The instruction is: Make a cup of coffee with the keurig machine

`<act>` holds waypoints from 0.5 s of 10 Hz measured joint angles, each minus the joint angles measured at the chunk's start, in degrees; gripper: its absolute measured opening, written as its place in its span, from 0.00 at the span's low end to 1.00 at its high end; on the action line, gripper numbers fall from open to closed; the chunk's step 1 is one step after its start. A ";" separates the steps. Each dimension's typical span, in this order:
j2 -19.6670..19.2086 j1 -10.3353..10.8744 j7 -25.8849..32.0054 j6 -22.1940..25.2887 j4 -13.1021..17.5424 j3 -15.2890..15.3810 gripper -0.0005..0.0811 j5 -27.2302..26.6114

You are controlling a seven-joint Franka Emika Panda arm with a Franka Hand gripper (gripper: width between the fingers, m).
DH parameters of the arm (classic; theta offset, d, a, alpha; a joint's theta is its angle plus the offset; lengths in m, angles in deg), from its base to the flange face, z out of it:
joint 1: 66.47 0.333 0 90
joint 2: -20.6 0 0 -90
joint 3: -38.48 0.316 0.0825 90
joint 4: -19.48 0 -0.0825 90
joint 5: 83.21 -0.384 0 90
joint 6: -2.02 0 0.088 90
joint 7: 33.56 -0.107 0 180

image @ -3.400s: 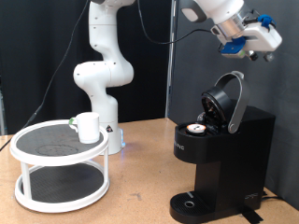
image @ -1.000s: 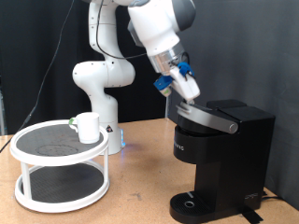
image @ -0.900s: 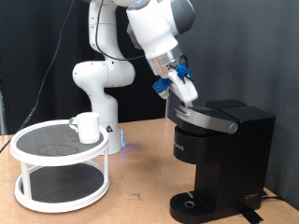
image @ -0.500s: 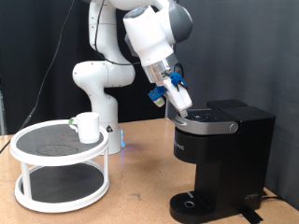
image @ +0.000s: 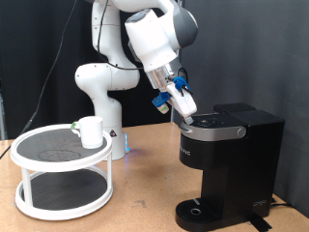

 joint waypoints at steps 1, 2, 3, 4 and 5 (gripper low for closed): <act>0.00 0.00 0.17 0.00 -0.03 0.02 0.01 -0.15; 0.01 0.01 0.17 0.20 -0.03 0.04 0.01 -0.11; 0.01 0.01 -0.11 0.51 -0.01 0.05 0.01 0.21; 0.01 0.00 -1.03 1.06 0.09 0.05 0.01 0.86; 0.01 0.00 -2.45 1.85 0.26 0.05 0.01 1.79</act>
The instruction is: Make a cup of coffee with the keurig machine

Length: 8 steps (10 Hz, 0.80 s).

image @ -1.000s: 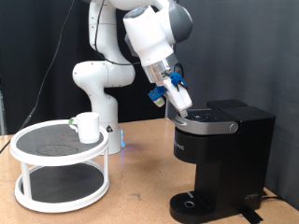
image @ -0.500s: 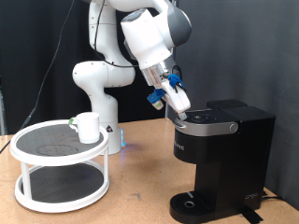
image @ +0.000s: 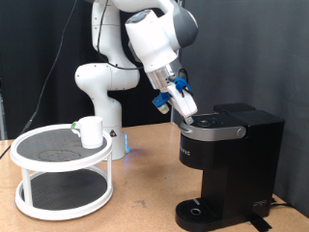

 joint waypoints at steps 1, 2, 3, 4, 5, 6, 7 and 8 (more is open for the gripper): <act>-0.03 0.00 -1.43 0.62 0.15 0.00 0.01 0.81; -0.09 0.00 -2.75 0.99 0.29 0.01 0.01 1.49; -0.24 0.00 -3.99 1.15 0.48 0.04 0.01 2.13; -0.42 0.00 -4.88 1.34 0.69 0.04 0.01 2.55; -0.58 0.00 -5.63 1.54 0.91 0.04 0.01 2.87; -0.71 -0.01 -6.09 1.78 1.11 0.03 0.01 3.02; -0.84 -0.03 -6.52 2.14 1.30 0.00 0.01 3.12; -1.05 -0.09 -7.04 2.76 1.63 -0.04 0.01 3.27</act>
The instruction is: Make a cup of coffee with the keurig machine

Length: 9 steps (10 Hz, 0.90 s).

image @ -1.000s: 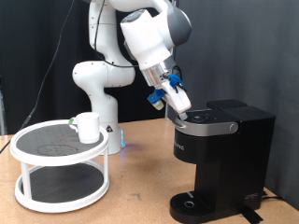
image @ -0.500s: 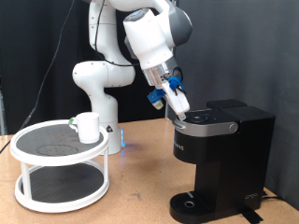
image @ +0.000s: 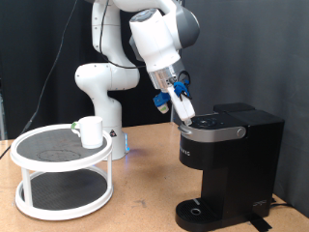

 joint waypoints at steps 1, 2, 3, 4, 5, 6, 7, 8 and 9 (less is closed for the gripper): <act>-0.33 -0.10 -1.13 1.33 0.65 -0.06 0.01 0.43; -0.83 -0.20 -2.13 2.49 1.42 -0.07 0.01 0.96; -1.27 -0.27 -2.46 3.06 2.03 -0.11 0.01 1.07; -1.46 -0.31 -2.54 4.02 2.43 -0.22 0.01 0.94; -1.80 -0.34 -2.71 4.66 2.89 -0.34 0.01 0.90; -2.02 -0.34 -3.01 5.55 3.29 -0.48 0.01 0.87; -2.45 -0.38 -3.68 7.64 4.11 -0.77 0.01 0.87; -3.03 -0.31 -0.06 5.50 4.01 -0.80 0.01 -2.98; -3.23 0.11 7.81 1.02 2.55 -0.61 0.01 -10.84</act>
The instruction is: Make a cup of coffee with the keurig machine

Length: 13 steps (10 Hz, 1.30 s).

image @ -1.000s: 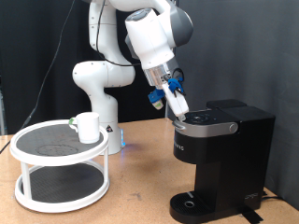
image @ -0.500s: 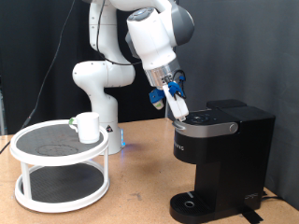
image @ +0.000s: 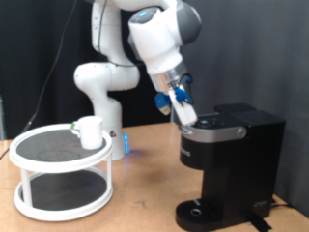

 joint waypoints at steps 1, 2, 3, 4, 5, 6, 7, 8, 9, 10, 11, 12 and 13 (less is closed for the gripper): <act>-0.10 0.41 9.89 -2.84 -1.32 0.01 0.01 -9.88; -0.30 0.26 8.42 -0.40 -0.93 -0.05 0.01 -8.52; -0.53 0.12 -0.28 3.62 0.95 -0.05 0.01 -0.42; -0.84 0.13 -3.88 6.07 2.13 -0.01 0.01 2.47; -0.97 0.20 -4.31 6.43 2.47 0.03 0.01 2.51; -0.76 0.43 -0.86 4.56 2.31 0.12 0.01 -1.81; -0.01 0.72 4.77 1.81 2.19 0.15 0.01 -8.81; 1.13 0.78 9.20 0.85 2.26 0.09 0.01 -15.13; 2.41 0.73 11.14 0.92 2.49 -0.11 0.01 -18.87; 3.37 0.68 11.45 1.05 2.40 -0.21 0.01 -20.34; 3.25 0.67 11.37 1.05 2.33 -0.19 0.01 -19.67; 3.28 0.64 11.57 1.40 1.96 -0.19 0.01 -19.45; 3.79 0.42 11.63 3.02 1.00 -0.35 0.01 -18.44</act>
